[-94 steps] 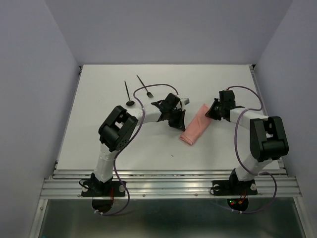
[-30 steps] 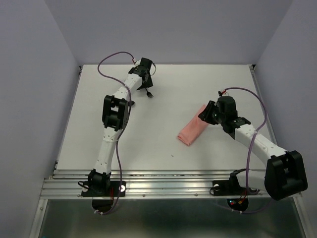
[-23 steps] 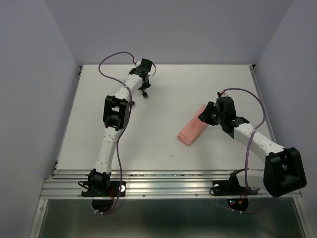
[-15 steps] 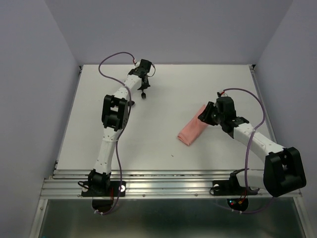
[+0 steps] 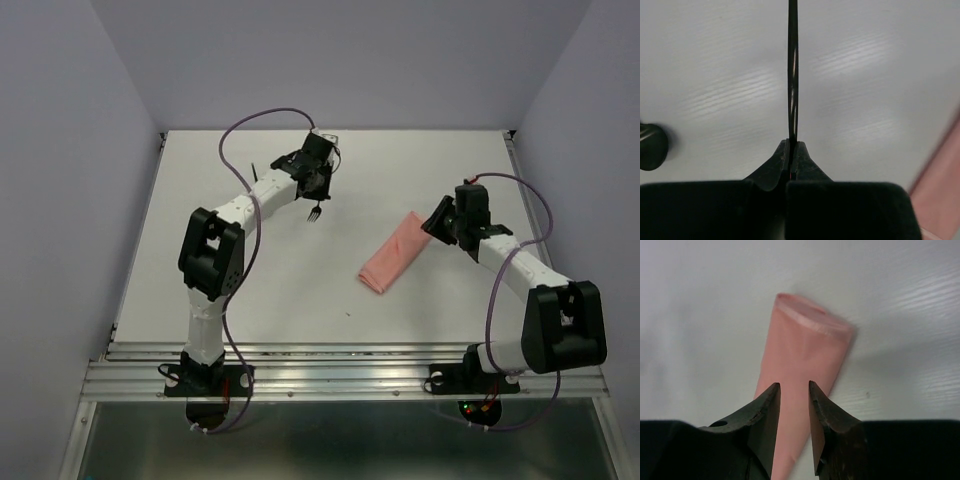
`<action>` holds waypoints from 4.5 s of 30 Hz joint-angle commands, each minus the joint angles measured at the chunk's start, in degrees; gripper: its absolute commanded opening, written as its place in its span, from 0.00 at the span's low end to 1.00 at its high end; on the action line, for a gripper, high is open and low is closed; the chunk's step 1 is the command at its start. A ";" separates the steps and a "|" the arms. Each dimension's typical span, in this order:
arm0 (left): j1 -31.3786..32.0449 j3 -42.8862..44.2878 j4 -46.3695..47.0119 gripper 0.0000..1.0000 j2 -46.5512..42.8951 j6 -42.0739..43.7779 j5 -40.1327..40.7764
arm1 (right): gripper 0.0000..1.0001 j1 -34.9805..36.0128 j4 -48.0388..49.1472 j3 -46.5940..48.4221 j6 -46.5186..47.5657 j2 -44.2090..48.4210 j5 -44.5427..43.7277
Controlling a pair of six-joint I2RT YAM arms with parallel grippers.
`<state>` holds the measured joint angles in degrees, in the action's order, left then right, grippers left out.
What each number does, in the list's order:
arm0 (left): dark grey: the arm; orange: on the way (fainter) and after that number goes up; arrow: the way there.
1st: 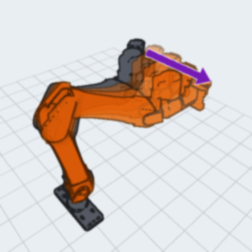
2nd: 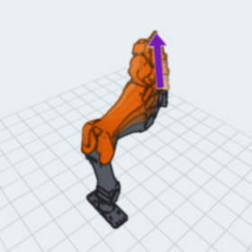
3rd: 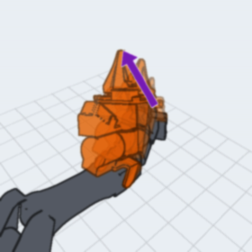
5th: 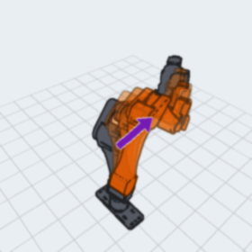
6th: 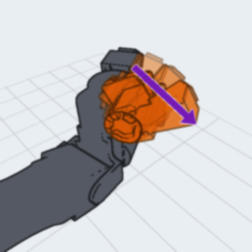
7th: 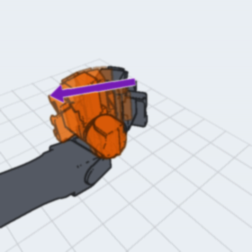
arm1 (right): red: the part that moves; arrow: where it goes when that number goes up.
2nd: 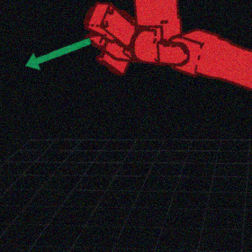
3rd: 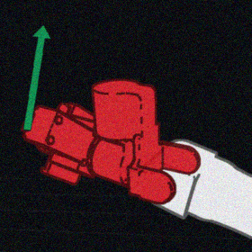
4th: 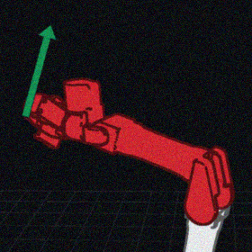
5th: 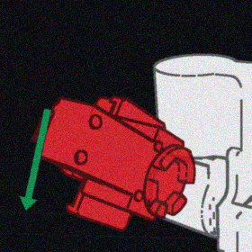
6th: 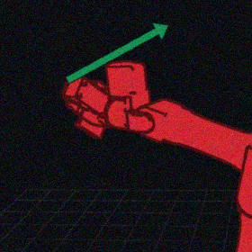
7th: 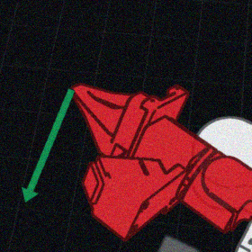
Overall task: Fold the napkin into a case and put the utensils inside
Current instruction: Move the fork to the center of the board, then stuff the fork into the folded napkin.
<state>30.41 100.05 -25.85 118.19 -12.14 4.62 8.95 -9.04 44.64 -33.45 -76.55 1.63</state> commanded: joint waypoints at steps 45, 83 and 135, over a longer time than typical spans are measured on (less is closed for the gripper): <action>21.18 -6.81 -5.71 0.00 -3.85 5.38 -14.12 | 0.29 -6.40 0.86 23.56 -1.35 -34.01 -2.25; 21.18 11.83 -6.59 0.00 10.56 1.33 -15.08 | 0.29 -5.87 5.17 15.56 -2.67 -32.61 2.68; 19.95 18.34 -3.51 0.00 17.16 1.33 -10.16 | 0.29 -5.35 5.35 15.03 -2.32 -33.40 2.94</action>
<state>50.72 115.26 -29.45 134.67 -11.64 -6.70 2.76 1.28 61.87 -36.91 -108.71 4.95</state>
